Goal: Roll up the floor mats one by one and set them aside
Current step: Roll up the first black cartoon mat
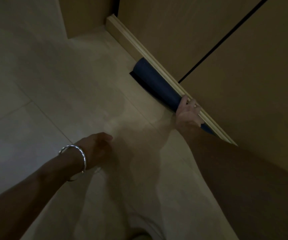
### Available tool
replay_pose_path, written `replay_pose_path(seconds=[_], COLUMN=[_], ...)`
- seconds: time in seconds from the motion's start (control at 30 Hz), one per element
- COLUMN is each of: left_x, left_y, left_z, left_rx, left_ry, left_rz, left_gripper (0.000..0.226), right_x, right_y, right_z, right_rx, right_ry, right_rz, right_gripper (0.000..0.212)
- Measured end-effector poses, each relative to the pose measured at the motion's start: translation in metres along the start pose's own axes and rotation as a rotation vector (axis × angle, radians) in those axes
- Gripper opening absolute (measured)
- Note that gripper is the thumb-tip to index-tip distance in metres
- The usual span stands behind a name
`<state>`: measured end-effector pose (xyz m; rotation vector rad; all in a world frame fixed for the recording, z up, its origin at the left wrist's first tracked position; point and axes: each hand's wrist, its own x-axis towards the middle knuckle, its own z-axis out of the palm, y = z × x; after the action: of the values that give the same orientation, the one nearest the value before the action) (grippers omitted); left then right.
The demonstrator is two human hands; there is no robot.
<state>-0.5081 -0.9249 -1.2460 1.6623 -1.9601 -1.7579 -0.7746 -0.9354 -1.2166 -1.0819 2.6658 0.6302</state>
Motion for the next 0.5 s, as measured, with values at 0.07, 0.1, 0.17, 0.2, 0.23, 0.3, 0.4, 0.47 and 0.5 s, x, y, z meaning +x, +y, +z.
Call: replay_pose_path(seconds=[0.07,0.1,0.17,0.2,0.23,0.3,0.4,0.47,0.5], left_x=[0.0,0.002,0.004,0.004,0.006,0.008,0.016,0.021,0.023], left_y=[0.001,0.002,0.01,0.014,0.018,0.029,0.046,0.057,0.06], left_z=[0.001,0.002,0.006,0.01,0.015,0.022,0.035,0.041,0.041], left_rx=[0.016,0.029,0.068,0.064,0.061,0.104,0.127,0.171,0.193], left_ry=[-0.021,-0.019,-0.033,-0.047,-0.062,-0.1,-0.113,-0.064,-0.02], left_rz=[-0.02,-0.02,-0.017,-0.012,-0.001,0.031,0.083,0.111,0.139], left_gripper=[0.033,0.035,0.038,0.042,0.049,0.055,0.054,0.058,0.06], right_x=[0.001,0.001,0.001,0.0,-0.001,-0.004,-0.01,-0.018,-0.023], right_y=[0.0,0.0,-0.001,0.0,0.001,0.003,-0.004,-0.021,-0.034], right_z=[0.001,0.001,0.002,0.003,0.005,0.009,0.011,0.005,0.001], right_rx=[-0.027,-0.023,0.012,0.022,0.01,-0.074,-0.194,-0.11,-0.056], right_ry=[0.029,0.032,0.035,0.048,0.067,0.122,0.232,0.245,0.243], right_rz=[-0.009,-0.009,0.001,0.003,-0.005,-0.068,-0.245,-0.387,-0.47], right_gripper=[0.081,0.081,0.082,0.082,0.082,0.088,0.103,0.097,0.094])
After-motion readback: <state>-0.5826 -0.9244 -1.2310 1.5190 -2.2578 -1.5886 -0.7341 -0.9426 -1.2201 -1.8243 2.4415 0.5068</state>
